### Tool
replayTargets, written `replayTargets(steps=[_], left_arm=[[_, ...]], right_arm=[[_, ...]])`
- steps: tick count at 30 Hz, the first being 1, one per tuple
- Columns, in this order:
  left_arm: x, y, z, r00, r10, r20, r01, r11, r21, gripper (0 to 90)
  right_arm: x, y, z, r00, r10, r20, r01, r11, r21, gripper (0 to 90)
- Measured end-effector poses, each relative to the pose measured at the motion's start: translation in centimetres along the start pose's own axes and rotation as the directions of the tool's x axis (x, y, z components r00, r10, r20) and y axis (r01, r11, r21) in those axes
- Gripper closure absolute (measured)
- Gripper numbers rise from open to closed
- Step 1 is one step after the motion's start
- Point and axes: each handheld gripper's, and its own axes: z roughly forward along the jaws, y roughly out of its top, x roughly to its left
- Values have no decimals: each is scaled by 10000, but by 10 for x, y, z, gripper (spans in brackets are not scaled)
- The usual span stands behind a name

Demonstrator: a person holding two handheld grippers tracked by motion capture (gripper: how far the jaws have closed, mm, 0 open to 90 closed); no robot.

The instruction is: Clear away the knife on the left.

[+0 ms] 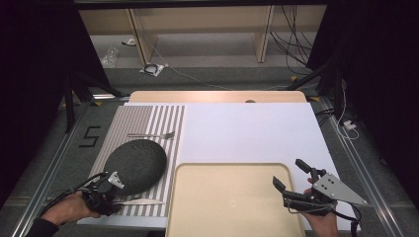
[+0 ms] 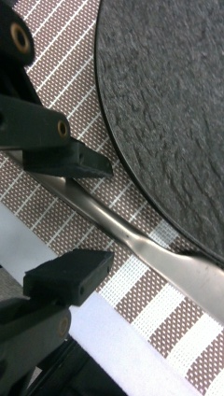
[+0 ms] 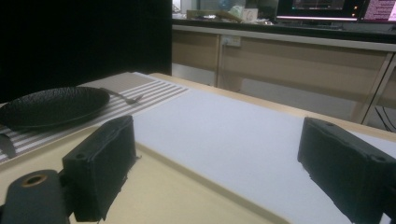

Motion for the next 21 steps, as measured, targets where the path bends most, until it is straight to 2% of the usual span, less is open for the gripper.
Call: replayTargets(steps=[9, 17, 18, 21], left_arm=[[-5, 5, 0, 9982, 588, 116, -591, 9977, 322, 652], [-9, 5, -1, 9965, 841, 26, -841, 9955, 441, 729], [-11, 5, -1, 9949, 1004, -17, -1002, 9938, 472, 743], [-13, 5, -1, 9935, 1135, -67, -1131, 9923, 499, 777]], right_arm=[[0, 0, 0, 10000, 4, -26, -4, 10000, -10, 122], [0, 0, 0, 10000, 17, -46, -17, 10000, 17, 123], [0, 0, 0, 10000, -1, -27, 1, 10000, 28, 123], [0, 0, 0, 10000, -11, -35, 11, 10000, -2, 124]])
